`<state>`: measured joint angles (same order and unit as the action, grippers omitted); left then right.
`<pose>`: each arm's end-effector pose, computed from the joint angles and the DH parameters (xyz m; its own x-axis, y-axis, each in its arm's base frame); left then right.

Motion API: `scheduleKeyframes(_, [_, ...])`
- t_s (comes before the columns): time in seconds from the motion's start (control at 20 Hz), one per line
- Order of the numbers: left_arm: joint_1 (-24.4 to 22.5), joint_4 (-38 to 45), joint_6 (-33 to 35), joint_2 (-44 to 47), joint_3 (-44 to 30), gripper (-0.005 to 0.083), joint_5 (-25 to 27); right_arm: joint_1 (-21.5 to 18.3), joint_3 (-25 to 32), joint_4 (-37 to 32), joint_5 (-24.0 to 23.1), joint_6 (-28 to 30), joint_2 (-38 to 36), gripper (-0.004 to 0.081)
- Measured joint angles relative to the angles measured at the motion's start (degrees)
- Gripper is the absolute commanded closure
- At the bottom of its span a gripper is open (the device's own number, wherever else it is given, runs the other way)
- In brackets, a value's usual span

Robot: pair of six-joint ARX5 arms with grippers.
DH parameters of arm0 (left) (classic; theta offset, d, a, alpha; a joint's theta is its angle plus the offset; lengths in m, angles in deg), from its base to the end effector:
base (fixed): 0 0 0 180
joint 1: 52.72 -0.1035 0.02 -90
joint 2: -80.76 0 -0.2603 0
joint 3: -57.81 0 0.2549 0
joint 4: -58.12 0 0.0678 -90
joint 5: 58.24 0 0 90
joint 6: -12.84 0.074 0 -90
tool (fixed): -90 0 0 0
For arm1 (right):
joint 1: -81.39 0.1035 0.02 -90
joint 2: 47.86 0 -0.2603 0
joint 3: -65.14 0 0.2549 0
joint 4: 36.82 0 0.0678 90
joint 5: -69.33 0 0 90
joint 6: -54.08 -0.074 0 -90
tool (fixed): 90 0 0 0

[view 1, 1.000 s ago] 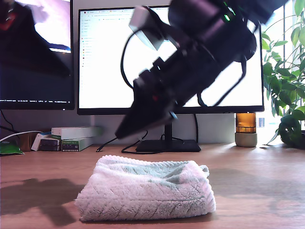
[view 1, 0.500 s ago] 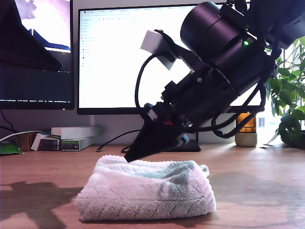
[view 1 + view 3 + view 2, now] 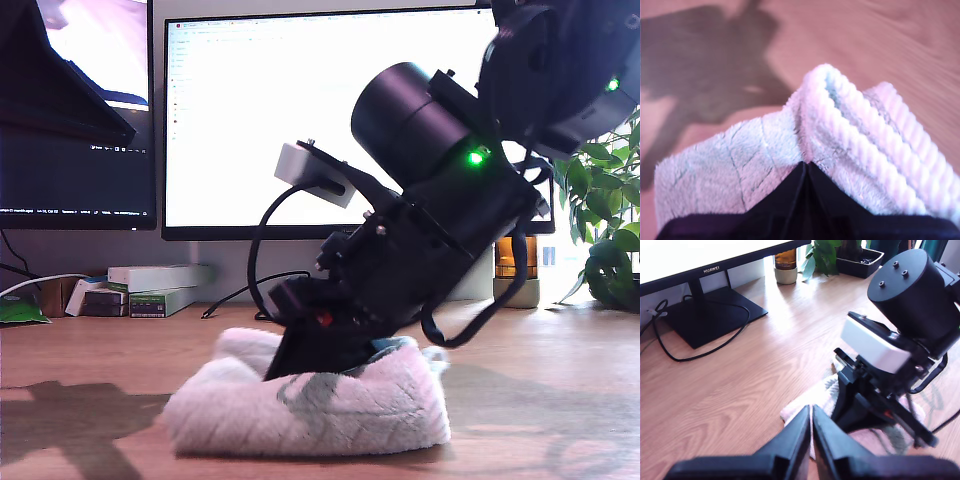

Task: Fold the tea towel to a neat square and place it to the right

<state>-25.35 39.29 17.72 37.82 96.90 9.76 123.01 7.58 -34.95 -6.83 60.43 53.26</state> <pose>0.1734 -0.1210 0.2111 0.5875 -0.7260 -0.3575 0.7597 0.6470 -0.0654 0.2521 0.2476 0.0838 0.3505 0.6314 -0.6917 -0.8246 0.5583 0.0917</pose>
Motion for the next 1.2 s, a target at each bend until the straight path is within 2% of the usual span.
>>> scheduleKeyframes(0.05, [0.0,-0.2,0.0,0.0,0.0,0.0793,0.0,-0.6,-0.5,1.4,-2.5,-0.7,-0.3,0.0781])
scheduleKeyframes(0.3, [0.0,-1.2,0.9,0.0,0.0,0.0793,0.0,-6.1,-2.4,9.7,-14.7,-11.7,-2.3,0.0781])
scheduleKeyframes(0.55, [0.0,-1.2,1.3,0.0,0.0,0.0793,0.0,-8.2,-3.7,17.5,-26.4,-17.2,-3.5,0.0781])
scheduleKeyframes(0.8, [0.0,-1.2,1.3,0.0,0.0,0.0793,0.0,-12.5,-2.0,21.5,-31.0,-19.9,-5.5,0.0781])
scheduleKeyframes(1.05, [0.0,-1.2,1.3,0.0,0.0,0.0793,0.0,-17.8,5.8,21.0,-33.2,-21.6,-12.4,0.0781])
scheduleKeyframes(1.2, [0.0,-1.2,1.3,0.0,0.0,0.0793,0.0,-19.3,9.6,23.2,-35.2,-24.5,-16.6,0.0781])
